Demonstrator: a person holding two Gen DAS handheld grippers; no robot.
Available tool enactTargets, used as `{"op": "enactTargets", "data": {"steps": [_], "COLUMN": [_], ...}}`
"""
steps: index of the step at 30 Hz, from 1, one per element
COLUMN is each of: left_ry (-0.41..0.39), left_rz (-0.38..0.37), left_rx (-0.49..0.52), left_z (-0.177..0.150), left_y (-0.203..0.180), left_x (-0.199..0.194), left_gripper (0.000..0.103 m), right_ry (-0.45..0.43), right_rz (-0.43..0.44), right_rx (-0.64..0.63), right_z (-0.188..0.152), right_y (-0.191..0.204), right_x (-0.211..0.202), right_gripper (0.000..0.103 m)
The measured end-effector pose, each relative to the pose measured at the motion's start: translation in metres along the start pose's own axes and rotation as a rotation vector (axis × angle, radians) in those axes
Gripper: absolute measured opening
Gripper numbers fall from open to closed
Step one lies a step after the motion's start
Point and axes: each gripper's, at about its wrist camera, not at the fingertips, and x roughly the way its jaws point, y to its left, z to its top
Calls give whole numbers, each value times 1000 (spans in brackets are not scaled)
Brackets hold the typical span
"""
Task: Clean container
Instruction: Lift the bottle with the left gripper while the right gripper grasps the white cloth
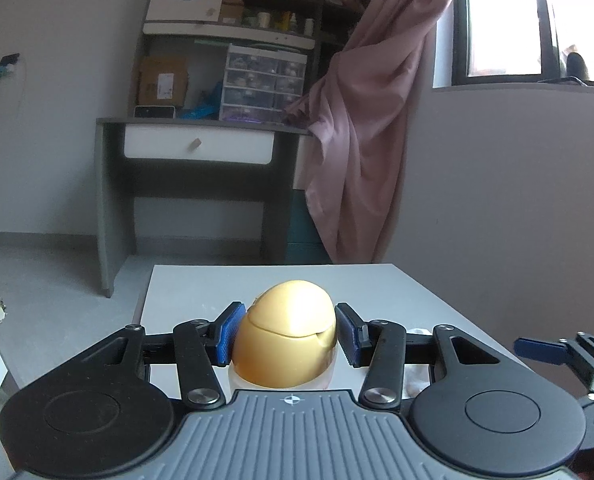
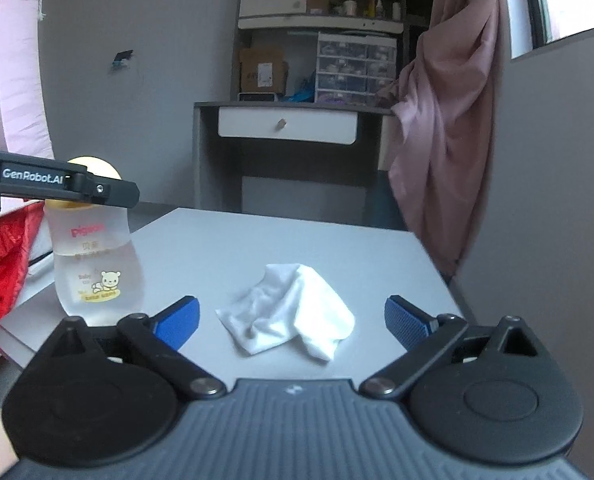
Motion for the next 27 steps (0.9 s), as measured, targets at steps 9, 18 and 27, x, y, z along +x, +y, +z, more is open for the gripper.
{"op": "enactTargets", "data": {"steps": [9, 18, 27], "left_ry": [9, 11, 16], "left_rz": [-6, 5, 4], "left_rx": [-10, -9, -10], "left_z": [1, 6, 6], "left_y": [4, -11, -8], "left_x": [1, 10, 11], "left_gripper": [49, 49, 49], "right_ry": [56, 102, 147], "right_rz": [52, 86, 109], "right_rx": [35, 56, 88], "right_z": [3, 2, -3], "right_y": [-13, -17, -22], "right_x": [26, 50, 67], "right_gripper": [84, 73, 12]}}
